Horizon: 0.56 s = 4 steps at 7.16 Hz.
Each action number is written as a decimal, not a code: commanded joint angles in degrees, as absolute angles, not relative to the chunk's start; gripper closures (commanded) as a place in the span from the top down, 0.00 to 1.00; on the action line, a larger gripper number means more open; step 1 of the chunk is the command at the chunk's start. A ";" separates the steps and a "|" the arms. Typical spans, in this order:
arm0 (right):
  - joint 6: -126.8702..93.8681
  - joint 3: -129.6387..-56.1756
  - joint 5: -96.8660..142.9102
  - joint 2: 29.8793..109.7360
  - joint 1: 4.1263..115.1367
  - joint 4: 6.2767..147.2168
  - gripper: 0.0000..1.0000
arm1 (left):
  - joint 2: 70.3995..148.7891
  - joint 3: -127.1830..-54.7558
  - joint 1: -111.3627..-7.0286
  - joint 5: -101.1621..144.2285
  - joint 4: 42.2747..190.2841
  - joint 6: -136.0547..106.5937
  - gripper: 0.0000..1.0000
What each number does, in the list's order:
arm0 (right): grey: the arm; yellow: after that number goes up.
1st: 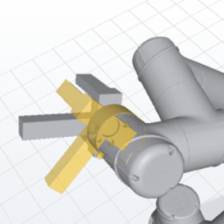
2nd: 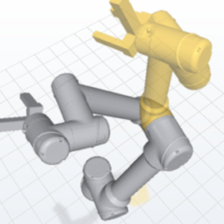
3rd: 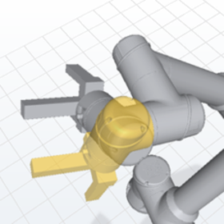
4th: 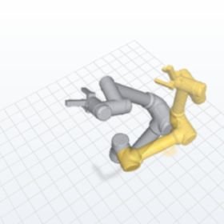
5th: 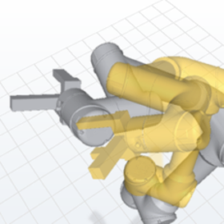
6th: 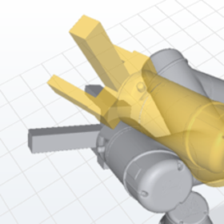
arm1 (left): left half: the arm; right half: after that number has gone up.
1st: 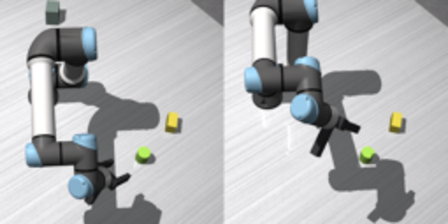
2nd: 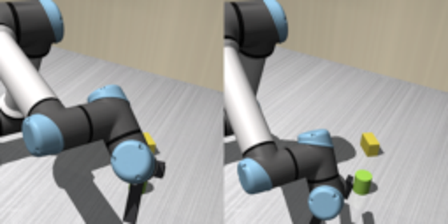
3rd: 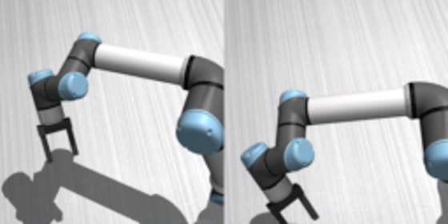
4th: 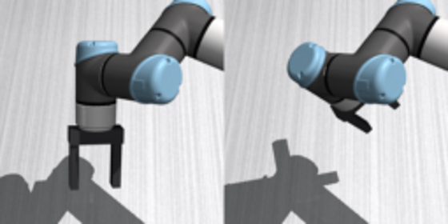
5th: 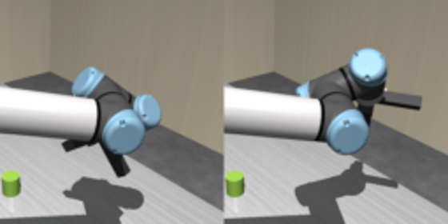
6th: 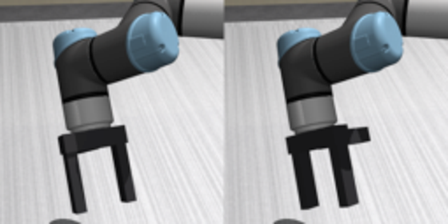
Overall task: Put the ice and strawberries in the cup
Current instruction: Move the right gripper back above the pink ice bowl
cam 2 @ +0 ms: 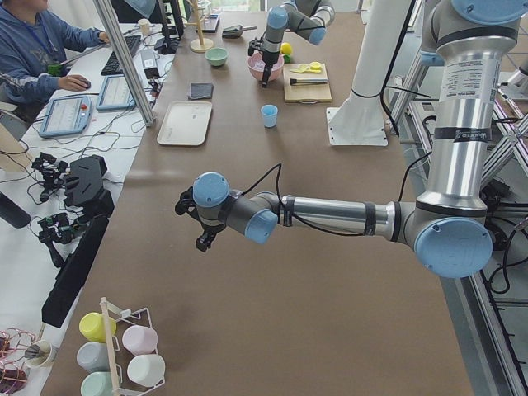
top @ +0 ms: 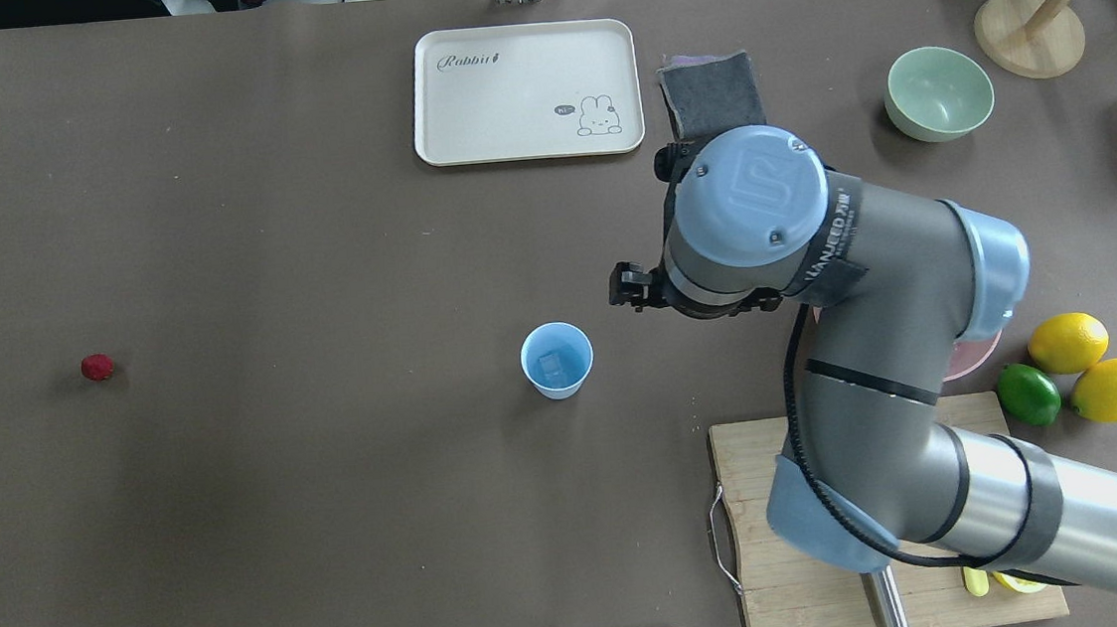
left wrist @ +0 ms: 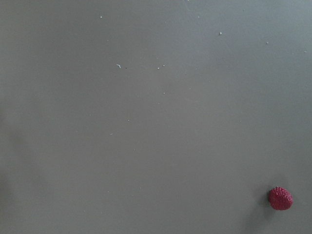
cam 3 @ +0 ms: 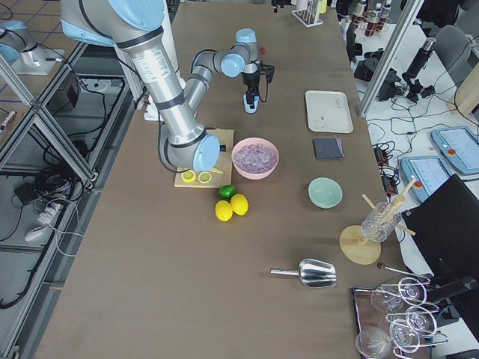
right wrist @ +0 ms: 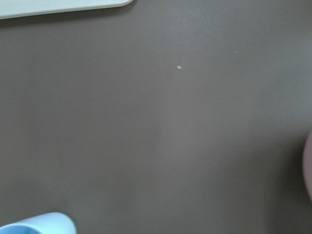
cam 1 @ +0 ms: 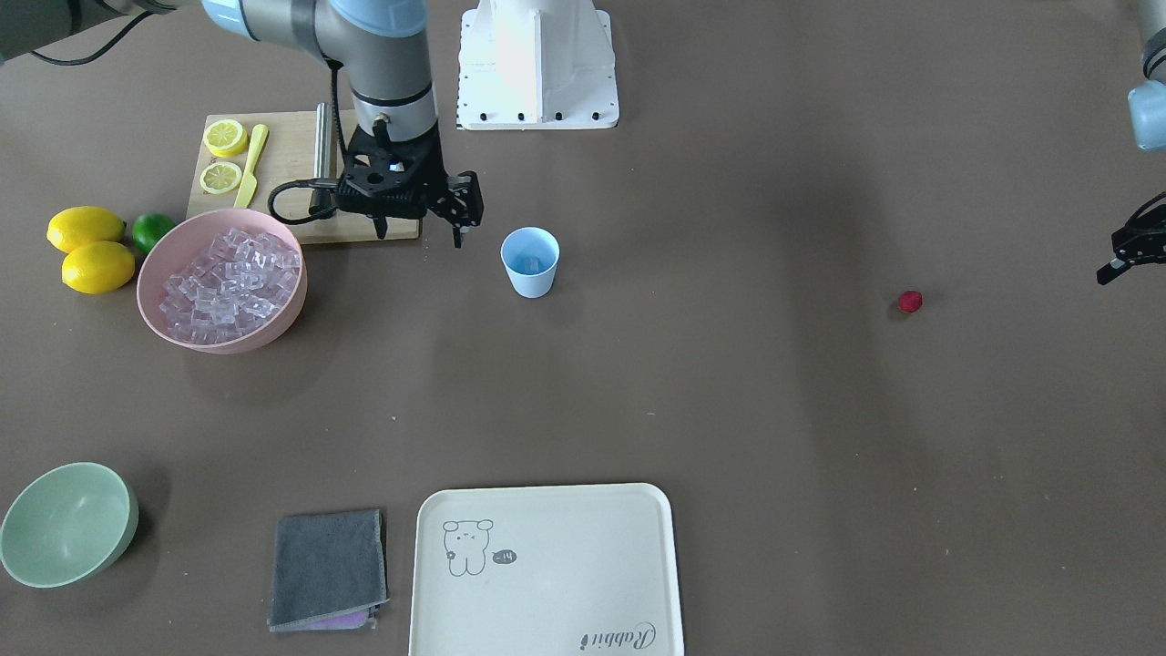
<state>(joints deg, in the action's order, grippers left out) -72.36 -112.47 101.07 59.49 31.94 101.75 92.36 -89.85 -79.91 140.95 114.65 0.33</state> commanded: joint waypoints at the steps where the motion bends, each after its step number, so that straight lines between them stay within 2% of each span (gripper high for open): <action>1: -65.23 -114.61 104.38 71.48 36.28 89.64 1.00 | 92.20 -89.91 -79.89 140.98 115.84 0.35 0.98; 3: -56.30 -114.35 112.04 76.97 43.56 85.52 0.99 | 92.02 -89.83 -79.89 140.89 116.71 0.26 0.98; 4: -52.77 -113.91 113.63 78.56 46.29 85.52 0.94 | 92.02 -89.82 -79.89 140.89 116.81 0.26 0.98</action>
